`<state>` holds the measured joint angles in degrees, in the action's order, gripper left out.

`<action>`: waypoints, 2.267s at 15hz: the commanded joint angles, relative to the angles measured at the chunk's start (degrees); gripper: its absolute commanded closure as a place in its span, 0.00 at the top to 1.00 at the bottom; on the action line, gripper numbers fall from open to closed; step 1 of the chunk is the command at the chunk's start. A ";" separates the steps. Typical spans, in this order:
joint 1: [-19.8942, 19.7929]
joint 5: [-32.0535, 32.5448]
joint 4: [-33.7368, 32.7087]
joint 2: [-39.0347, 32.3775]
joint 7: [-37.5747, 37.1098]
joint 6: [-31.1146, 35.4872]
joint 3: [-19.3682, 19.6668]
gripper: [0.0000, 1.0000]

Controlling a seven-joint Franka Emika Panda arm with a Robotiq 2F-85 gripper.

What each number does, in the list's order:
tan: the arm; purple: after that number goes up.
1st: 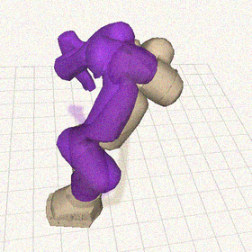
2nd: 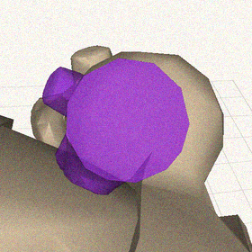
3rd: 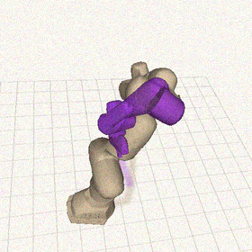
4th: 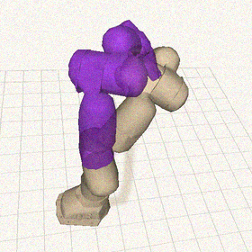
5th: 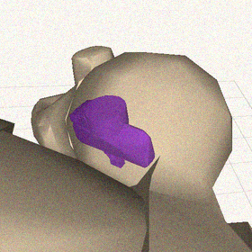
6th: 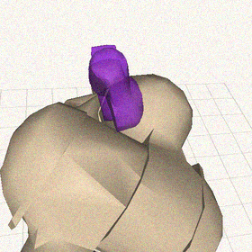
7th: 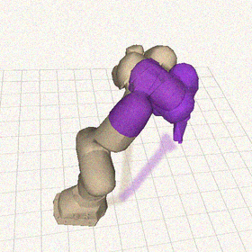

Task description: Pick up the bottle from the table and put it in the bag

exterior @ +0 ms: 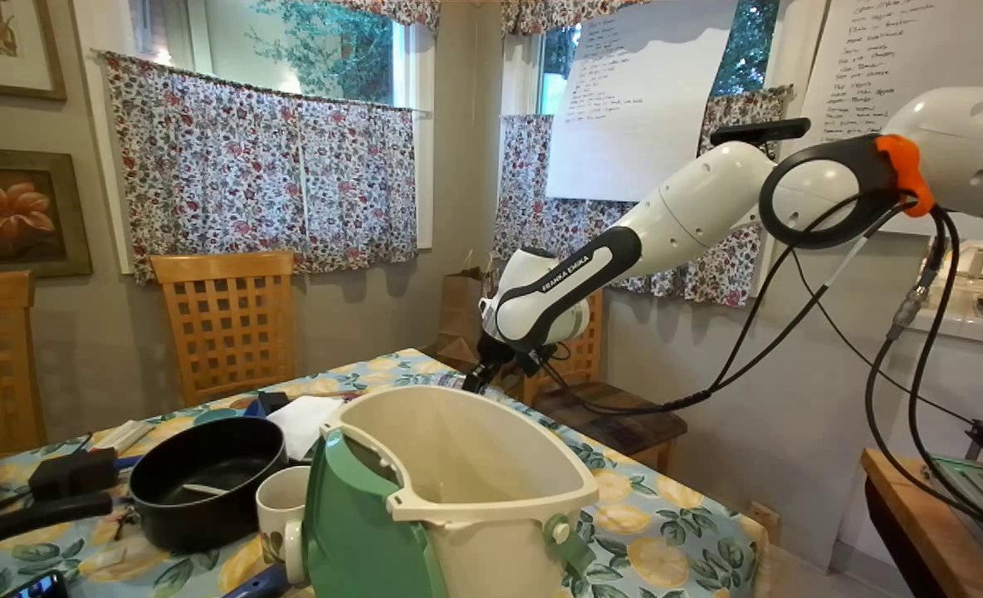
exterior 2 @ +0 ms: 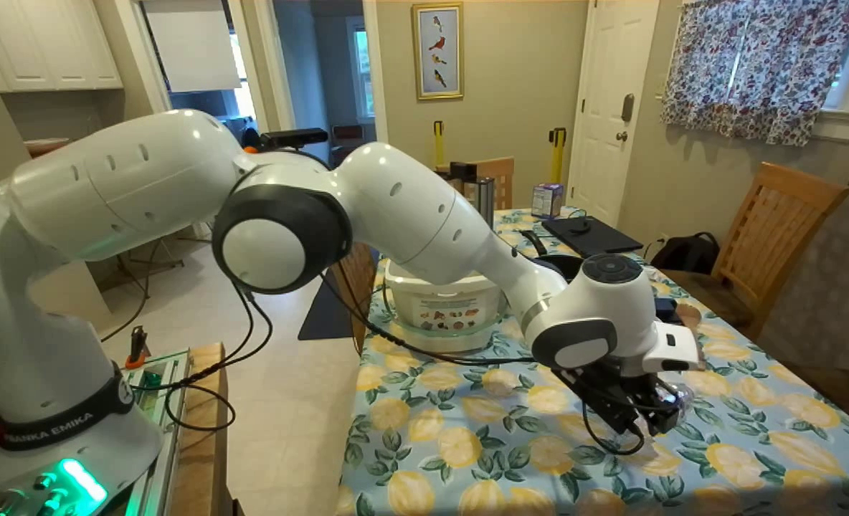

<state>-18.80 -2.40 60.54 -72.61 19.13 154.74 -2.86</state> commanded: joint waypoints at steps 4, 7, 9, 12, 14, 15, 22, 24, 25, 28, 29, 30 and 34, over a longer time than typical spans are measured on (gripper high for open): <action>-0.83 0.23 -2.94 -1.05 2.12 -0.71 -2.09 0.38; -0.83 0.24 -1.43 -0.01 2.96 -0.09 -2.68 0.39; -0.79 -0.12 0.58 1.46 3.84 0.69 -3.16 0.37; -0.91 -0.10 3.61 3.81 5.12 2.81 -4.08 0.30; -1.03 -0.25 5.97 5.94 5.45 4.00 -4.67 0.12; -1.09 -0.28 7.22 6.97 5.50 4.69 -4.85 0.12; -1.94 0.31 21.82 18.71 5.49 7.76 -6.57 0.12; -2.29 0.45 26.36 22.90 6.36 7.31 -7.44 0.12; -2.44 0.43 28.57 24.96 6.87 6.91 -7.85 0.12; -3.17 0.01 36.12 32.26 8.72 5.41 -9.62 0.12; -3.41 -0.32 38.74 34.50 9.40 5.82 -10.34 0.12; -3.59 -0.52 41.38 36.80 10.04 5.73 -10.94 0.12; -4.28 -1.90 51.42 45.42 12.76 5.87 -13.43 0.12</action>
<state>-21.50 -2.51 101.84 -35.45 28.63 160.99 -14.14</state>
